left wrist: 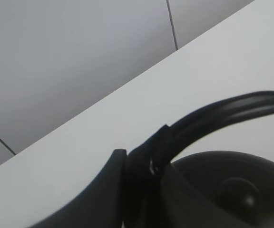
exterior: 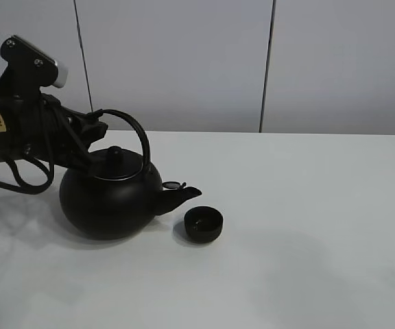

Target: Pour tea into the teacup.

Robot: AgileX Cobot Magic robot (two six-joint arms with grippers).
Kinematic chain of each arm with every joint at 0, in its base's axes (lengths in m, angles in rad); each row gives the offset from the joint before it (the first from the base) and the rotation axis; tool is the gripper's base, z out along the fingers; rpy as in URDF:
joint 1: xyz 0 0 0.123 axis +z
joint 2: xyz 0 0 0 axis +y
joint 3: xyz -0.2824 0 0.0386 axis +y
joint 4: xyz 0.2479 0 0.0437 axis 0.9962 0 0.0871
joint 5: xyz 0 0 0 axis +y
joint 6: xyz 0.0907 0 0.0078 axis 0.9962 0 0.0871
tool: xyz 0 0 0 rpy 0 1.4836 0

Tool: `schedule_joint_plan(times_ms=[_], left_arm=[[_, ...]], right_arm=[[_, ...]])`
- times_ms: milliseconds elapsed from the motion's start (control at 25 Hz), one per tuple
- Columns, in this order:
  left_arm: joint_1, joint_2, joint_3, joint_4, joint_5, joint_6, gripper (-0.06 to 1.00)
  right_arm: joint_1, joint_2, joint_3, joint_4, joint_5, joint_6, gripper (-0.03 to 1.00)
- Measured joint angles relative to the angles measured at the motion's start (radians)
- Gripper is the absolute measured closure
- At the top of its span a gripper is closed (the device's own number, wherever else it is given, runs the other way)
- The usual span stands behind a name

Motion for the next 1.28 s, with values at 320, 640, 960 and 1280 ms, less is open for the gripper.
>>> schedule_joint_plan(times_ms=[320, 640, 960, 1280], left_arm=[[0.0, 0.0, -0.018, 0.005, 0.008, 0.042, 0.84], [0.0, 0.0, -0.073, 0.056, 0.077, 0.063, 0.84], [0.0, 0.0, -0.073, 0.06, 0.08, 0.065, 0.84], [0.0, 0.0, -0.076, 0.068, 0.083, 0.068, 0.84]], right_arm=[[0.0, 0.0, 0.0, 0.0, 0.0, 0.0, 0.38], [0.0, 0.0, 0.0, 0.0, 0.0, 0.0, 0.38], [0.0, 0.0, 0.0, 0.0, -0.001, 0.0, 0.38], [0.0, 0.0, 0.0, 0.0, 0.0, 0.0, 0.38]])
